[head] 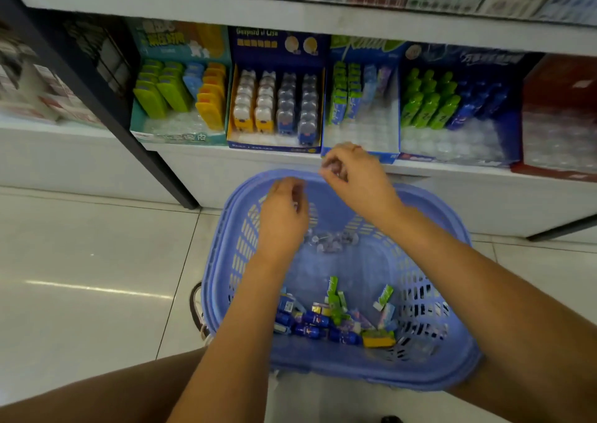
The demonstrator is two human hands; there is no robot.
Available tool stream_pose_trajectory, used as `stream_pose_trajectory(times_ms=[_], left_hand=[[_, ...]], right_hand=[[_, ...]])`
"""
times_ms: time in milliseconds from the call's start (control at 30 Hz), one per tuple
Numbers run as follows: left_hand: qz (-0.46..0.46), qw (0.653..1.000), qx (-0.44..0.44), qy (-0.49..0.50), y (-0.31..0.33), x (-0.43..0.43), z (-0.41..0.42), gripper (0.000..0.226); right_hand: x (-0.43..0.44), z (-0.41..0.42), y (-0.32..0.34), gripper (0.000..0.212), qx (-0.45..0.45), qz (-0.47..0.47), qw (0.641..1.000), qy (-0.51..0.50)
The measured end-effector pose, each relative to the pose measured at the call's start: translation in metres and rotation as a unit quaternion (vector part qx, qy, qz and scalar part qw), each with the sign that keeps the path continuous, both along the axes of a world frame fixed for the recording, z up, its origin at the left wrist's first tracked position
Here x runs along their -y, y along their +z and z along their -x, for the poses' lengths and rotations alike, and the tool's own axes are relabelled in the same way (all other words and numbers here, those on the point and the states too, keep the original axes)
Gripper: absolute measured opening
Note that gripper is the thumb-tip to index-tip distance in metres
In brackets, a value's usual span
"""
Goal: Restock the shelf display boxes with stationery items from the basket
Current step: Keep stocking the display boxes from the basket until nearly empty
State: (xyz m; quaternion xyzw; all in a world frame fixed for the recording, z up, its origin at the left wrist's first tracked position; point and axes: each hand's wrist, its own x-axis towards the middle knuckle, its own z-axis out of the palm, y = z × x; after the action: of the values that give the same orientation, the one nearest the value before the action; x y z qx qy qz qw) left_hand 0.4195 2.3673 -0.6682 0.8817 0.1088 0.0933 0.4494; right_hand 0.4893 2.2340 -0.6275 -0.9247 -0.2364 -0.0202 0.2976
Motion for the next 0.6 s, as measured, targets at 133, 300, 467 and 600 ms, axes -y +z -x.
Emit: stream_pose_trajectory(times_ms=[133, 300, 467, 600], left_hand=[[-0.058, 0.943, -0.292, -0.151, -0.055, 0.034, 0.014, 0.016], [-0.119, 0.838, -0.458, -0.272, -0.118, 0.067, 0.049, 0.019], [-0.125, 0.819, -0.492, -0.269, -0.151, 0.071, 0.051, 0.041], [-0.127, 0.809, -0.508, -0.268, -0.165, 0.069, 0.052, 0.040]], right_hand=[[0.044, 0.029, -0.076, 0.021, -0.310, 0.224, 0.924, 0.000], [0.088, 0.052, -0.147, 0.032, -0.423, 0.368, 0.828, 0.002], [0.096, 0.049, -0.185, 0.034, -0.510, 0.460, 0.727, 0.008], [0.103, 0.053, -0.198, 0.035, -0.440, 0.518, 0.727, 0.102]])
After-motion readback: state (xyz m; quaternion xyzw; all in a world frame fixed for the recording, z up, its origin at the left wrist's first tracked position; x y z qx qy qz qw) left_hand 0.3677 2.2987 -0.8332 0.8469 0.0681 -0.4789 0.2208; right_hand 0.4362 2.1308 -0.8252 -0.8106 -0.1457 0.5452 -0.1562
